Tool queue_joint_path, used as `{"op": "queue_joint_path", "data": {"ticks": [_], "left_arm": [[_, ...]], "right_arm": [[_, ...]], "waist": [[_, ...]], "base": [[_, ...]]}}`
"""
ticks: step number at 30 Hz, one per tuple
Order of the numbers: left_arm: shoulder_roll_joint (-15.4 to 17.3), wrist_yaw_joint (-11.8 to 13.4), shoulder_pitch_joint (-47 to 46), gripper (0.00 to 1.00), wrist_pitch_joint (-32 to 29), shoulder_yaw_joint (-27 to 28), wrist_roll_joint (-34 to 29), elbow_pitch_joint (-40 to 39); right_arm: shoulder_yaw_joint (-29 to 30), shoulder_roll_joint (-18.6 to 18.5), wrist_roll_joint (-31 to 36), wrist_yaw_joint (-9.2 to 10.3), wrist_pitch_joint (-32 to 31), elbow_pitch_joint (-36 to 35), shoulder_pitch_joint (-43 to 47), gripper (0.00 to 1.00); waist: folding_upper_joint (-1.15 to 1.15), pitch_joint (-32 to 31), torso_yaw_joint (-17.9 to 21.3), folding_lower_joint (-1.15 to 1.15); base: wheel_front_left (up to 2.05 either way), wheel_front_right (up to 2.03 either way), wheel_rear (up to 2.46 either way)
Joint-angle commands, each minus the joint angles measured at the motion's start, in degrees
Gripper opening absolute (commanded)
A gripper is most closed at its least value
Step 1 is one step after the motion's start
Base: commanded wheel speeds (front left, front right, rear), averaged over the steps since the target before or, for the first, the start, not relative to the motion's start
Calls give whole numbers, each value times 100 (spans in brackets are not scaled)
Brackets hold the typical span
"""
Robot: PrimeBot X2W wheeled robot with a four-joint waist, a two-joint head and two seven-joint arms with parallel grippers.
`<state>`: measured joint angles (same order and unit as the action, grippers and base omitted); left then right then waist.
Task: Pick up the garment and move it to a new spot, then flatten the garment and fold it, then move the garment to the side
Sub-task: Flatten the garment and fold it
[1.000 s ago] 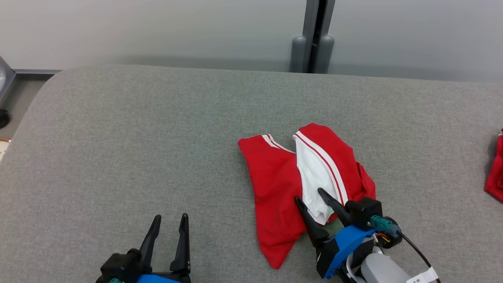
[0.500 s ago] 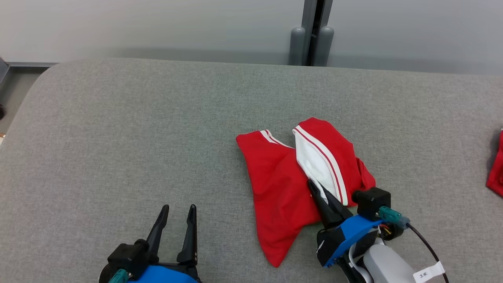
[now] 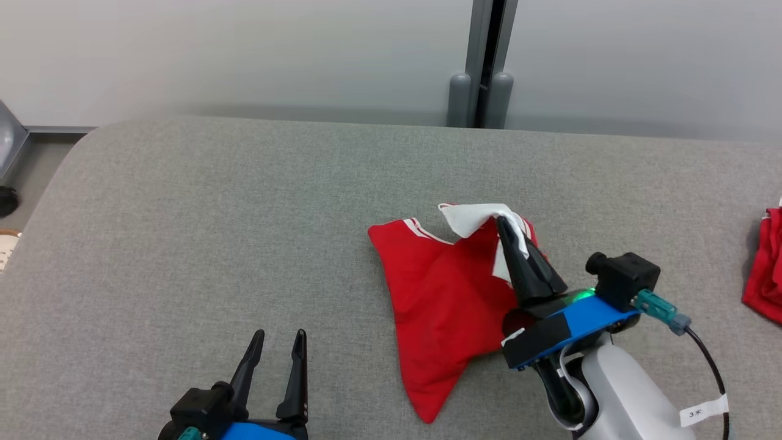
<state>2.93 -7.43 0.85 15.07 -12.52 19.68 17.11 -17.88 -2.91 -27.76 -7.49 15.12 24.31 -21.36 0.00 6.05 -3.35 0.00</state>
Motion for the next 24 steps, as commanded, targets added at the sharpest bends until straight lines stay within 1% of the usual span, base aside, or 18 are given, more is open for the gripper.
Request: {"op": "queue_joint_path", "data": {"ticks": [1, 3, 5, 8, 10, 11, 13, 14, 17, 20, 22, 24], "left_arm": [[-2, -11, 21, 100, 13, -17, 25, 15], [-1, -11, 44, 100, 13, -24, 38, 35], [-2, -11, 50, 100, 13, -38, 26, 62], [-1, -11, 80, 100, 13, -61, 14, 89], [1, -11, 104, 100, 13, -90, 7, 127], [1, -11, 115, 100, 13, -89, 23, 146], [-2, -11, 120, 100, 13, -131, 66, 199], [-2, -11, 121, 100, 13, -160, 67, 219], [0, -11, 135, 100, 13, -160, 89, 255], [-2, -11, 152, 100, 13, -127, 119, 260], [1, -11, 162, 100, 13, -90, 140, 258], [-2, -11, 167, 100, 13, -33, 149, 228]], "right_arm": [[-88, -3, -51, 0, 2, -99, -63, 0], [-317, -4, -211, 0, 2, -283, -254, 0], [-695, 1, -389, -1, 2, -447, -529, 0], [-1219, -6, -790, 0, 3, -680, -1166, 0], [-1393, -8, -1140, -1, 3, -878, -1716, 0], [-1348, -11, -1323, 0, 3, -957, -2002, 0], [-1111, -13, -1615, 0, 2, -1033, -2517, 0], [-946, -12, -1642, 0, 2, -1025, -2774, 0], [-323, -17, -1412, 0, 1, -760, -3347, 0], [483, -12, -875, 0, 2, -374, -3670, 0], [1019, -9, -492, 0, 1, -121, -3573, 0], [1522, -11, -49, 0, 1, 131, -3250, 0]], "waist": [[0, -45, 6, 0], [0, -108, -26, 0], [0, -154, -80, 0], [0, -197, -188, 0], [0, -211, -280, 0], [0, -217, -329, 0], [0, -225, -442, 0], [0, -227, -493, 0], [0, -215, -593, 0], [0, -187, -622, 0], [0, -172, -612, 0], [0, -141, -556, 0]], "base": [[0, 0, 0], [0, 0, 0], [0, 0, 0], [0, 0, 0], [0, 0, 0], [0, 0, 0], [0, 0, 0], [0, 0, 0], [0, 0, 0], [0, 0, 0], [0, 0, 0], [0, 0, 0]]}}
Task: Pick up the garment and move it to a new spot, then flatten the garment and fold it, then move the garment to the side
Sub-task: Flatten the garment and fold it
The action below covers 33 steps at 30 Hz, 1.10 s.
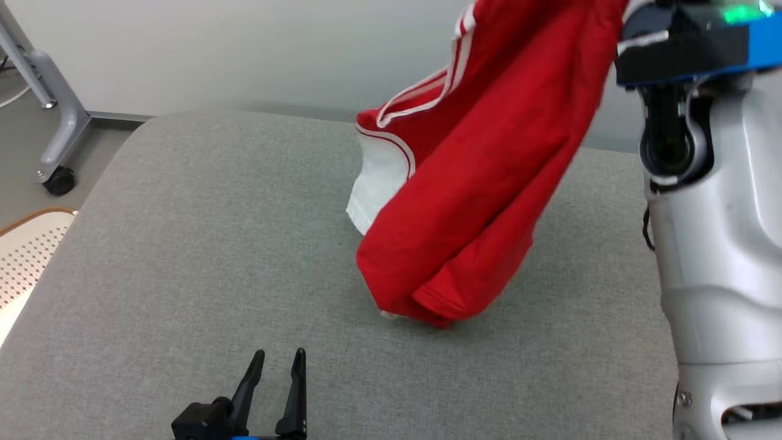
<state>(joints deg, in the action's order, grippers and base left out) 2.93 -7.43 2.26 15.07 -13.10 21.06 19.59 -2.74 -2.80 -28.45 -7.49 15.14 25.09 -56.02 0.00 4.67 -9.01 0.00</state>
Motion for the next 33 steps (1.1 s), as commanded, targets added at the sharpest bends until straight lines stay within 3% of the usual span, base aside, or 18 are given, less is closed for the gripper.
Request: {"op": "queue_joint_path", "data": {"ticks": [1, 8, 9, 10, 14, 20, 24, 33], "left_arm": [[-1, -11, 29, 100, 13, 58, 17, -29], [-3, -11, -216, 100, 13, 46, -8, -78], [-3, -11, -239, 100, 13, 33, -16, -80], [-2, -11, -267, 100, 13, 24, -36, -83], [-2, -11, -405, 100, 14, -36, -61, -61], [-2, -11, -554, 100, 13, -238, 21, -10], [61, -11, -723, 100, 13, -506, 153, 101], [393, -11, -1363, 100, 13, -1398, 826, 501]], "right_arm": [[208, -20, 248, 0, -2, 213, 445, 0], [1798, -263, 1751, -1, 7, 1200, 2217, 1], [1960, -302, 1961, -1, 7, 1317, 2431, 37], [2132, -290, 2064, -1, 7, 1409, 2583, 100], [2572, -248, 2542, -1, 7, 1315, 3037, 100], [2248, -56, 2928, 0, 6, 412, 3593, 100], [1903, -24, 2803, 0, 6, -55, 3947, 100], [1204, -21, 2288, 0, 6, -210, 4341, 100]], "waist": [[0, 11, 54, 0], [0, 197, 369, 0], [0, 224, 407, 0], [0, 258, 452, 0], [0, 320, 591, 0], [0, 359, 755, 0], [0, 439, 856, 0], [0, 651, 1045, 0]], "base": [[0, 0, 0], [0, 0, 0], [0, 0, 0], [0, 0, 0], [0, 0, 0], [0, 0, 0], [0, 0, 0], [0, 0, 0]]}}
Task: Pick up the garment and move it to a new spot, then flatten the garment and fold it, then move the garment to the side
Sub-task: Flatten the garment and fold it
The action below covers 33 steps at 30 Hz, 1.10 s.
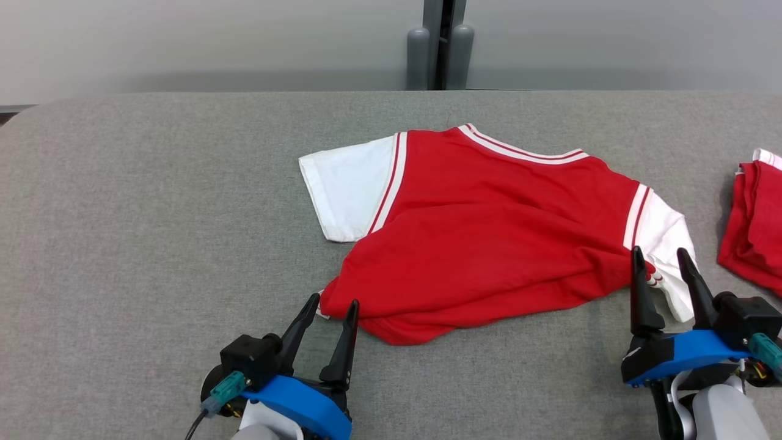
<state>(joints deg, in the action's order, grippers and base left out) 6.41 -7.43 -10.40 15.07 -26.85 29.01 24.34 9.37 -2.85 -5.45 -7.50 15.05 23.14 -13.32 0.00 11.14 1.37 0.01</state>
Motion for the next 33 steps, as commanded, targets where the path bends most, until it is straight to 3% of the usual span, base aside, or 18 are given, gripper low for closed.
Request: {"op": "queue_joint_path", "data": {"ticks": [1, 12, 14, 20, 26, 33], "left_arm": [[93, -11, -130, 100, 13, -118, 120, 80], [269, -11, -508, 100, 13, -464, 542, 545], [305, -11, -561, 0, 13, -478, 532, 471], [368, -11, -524, 0, 14, -614, 448, 250], [284, -10, -454, 0, 13, -240, -64, -812], [216, -10, -407, 0, 13, -266, -524, -1776]], "right_arm": [[-58, -14, -24, 1, 16, -20, 103, 100], [-351, -12, -222, 1, 16, -27, 132, 100], [-380, -12, -238, 1, 16, -34, 150, 100], [-407, -12, -360, 1, 16, 73, 259, 100], [-432, -12, -521, 1, 16, 196, 426, 100], [-507, -13, -666, 1, 16, 409, 696, 100]], "waist": [[0, 14, 26, -1], [0, 104, 178, -1], [0, 102, 174, -1], [0, -81, 32, -1], [0, -430, -263, -1], [0, -904, -546, -1]], "base": [[0, 0, 0], [0, 0, 0], [0, 0, 0], [0, 0, 0], [0, 0, 0], [0, 0, 0]]}}
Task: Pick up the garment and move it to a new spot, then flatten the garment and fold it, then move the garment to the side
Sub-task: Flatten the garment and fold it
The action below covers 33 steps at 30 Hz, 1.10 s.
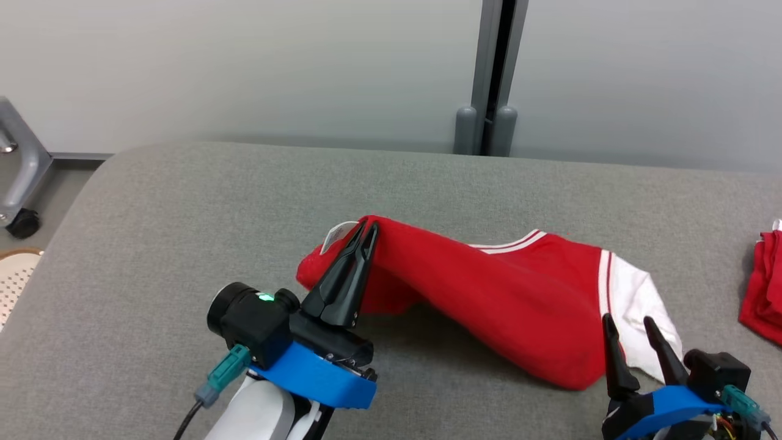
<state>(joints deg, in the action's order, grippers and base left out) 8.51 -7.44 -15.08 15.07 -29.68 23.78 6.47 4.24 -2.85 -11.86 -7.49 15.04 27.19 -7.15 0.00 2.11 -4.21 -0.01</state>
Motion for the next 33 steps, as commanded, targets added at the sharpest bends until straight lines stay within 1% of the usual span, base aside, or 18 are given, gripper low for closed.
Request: {"op": "queue_joint_path", "data": {"ticks": [1, 7, 10, 14, 18, 22, 23, 25, 29, 33], "left_arm": [[-1, -9, 100, 0, 14, 2, -51, -66], [21, -9, 312, 0, 14, -59, -217, -283], [44, -9, 389, 0, 14, 65, -219, -134], [72, -8, 222, 0, 13, 418, -253, 260], [85, -4, -197, 0, 13, 805, -312, 705], [219, -5, -835, 0, 13, 976, -409, 1541], [209, -5, -1040, 0, 16, 1048, -396, 1691], [295, 37, -1403, 0, 14, 1188, -460, 2138], [311, 149, -2123, 0, 13, 1498, -577, 2618], [330, 233, -2558, 0, 14, 1712, -727, 3042]], "right_arm": [[8, -13, -36, 0, 17, 31, 115, 100], [14, -12, -122, 0, 17, 77, 308, 100], [-14, -11, -136, 0, 17, 89, 313, 100], [-143, -12, -131, 0, 18, 19, 119, 100], [-231, -14, -76, 0, 17, -63, -51, 100], [-303, -11, -18, 0, 18, -170, -201, 100], [-296, -14, -16, 0, 17, -190, -231, 100], [-342, -14, -5, 0, 17, -229, -300, 100], [-396, -13, -8, 0, 17, -312, -429, 100], [-486, -11, -38, 0, 17, -380, -515, 100]], "waist": [[0, -60, -19, 1], [0, -190, -158, 1], [0, -162, -165, 1], [0, 83, -29, 1], [0, 411, 162, 1], [0, 723, 377, 1], [0, 799, 423, 1], [0, 955, 541, 1], [0, 1208, 724, 1], [0, 1369, 858, 1]], "base": [[0, 0, 0], [0, 0, 0], [0, 0, 0], [0, 0, 0], [0, 0, 0], [0, 0, 0], [0, 0, 0], [0, 0, 0], [0, 0, 0], [0, 0, 0]]}}
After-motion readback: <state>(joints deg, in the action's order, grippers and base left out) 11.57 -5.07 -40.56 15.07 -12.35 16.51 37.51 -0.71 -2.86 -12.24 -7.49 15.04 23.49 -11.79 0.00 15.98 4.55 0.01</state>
